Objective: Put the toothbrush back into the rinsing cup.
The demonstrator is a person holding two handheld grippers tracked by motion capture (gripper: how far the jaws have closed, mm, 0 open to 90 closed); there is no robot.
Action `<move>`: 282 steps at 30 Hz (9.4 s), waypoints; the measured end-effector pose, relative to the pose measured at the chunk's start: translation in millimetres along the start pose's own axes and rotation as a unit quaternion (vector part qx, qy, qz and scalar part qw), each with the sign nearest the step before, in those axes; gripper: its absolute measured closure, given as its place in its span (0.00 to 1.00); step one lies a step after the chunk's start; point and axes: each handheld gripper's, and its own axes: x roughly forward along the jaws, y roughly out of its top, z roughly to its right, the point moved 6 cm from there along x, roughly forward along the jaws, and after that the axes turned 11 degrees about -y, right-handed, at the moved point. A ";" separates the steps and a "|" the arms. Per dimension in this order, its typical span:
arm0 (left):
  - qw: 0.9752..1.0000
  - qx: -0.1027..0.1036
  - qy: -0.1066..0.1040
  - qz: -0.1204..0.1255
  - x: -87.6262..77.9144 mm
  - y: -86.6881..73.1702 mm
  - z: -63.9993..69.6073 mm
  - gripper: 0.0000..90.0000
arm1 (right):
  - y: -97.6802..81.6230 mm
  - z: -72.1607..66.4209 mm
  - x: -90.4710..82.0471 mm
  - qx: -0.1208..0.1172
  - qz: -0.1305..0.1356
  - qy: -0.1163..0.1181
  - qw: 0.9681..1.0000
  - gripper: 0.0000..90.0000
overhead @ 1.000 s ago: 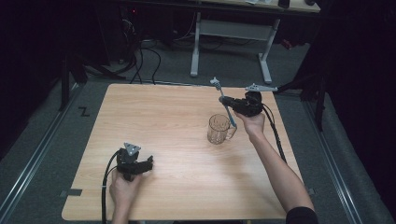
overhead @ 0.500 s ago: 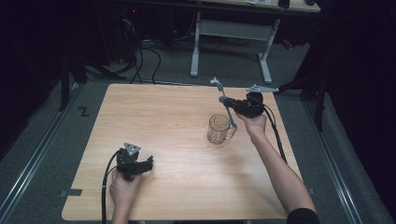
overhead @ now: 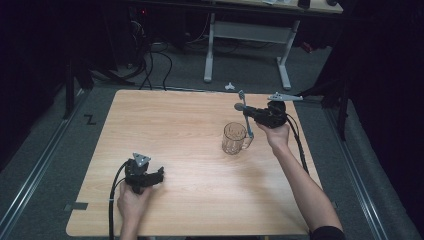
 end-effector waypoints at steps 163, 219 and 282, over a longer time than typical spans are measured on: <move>1.000 0.000 0.001 -0.001 -0.1 -0.1 0.0 0.22 | -53.2 19.9 -38.8 -0.015 -0.024 -0.057 0.998 0.63; 1.000 -0.001 0.001 0.000 0.3 0.2 0.2 0.22 | -94.1 14.0 -85.6 -0.044 -0.030 -0.089 0.995 0.65; 1.000 -0.001 0.001 0.000 0.3 0.2 0.3 0.22 | -139.0 43.1 -62.7 -0.016 -0.088 -0.130 0.987 0.66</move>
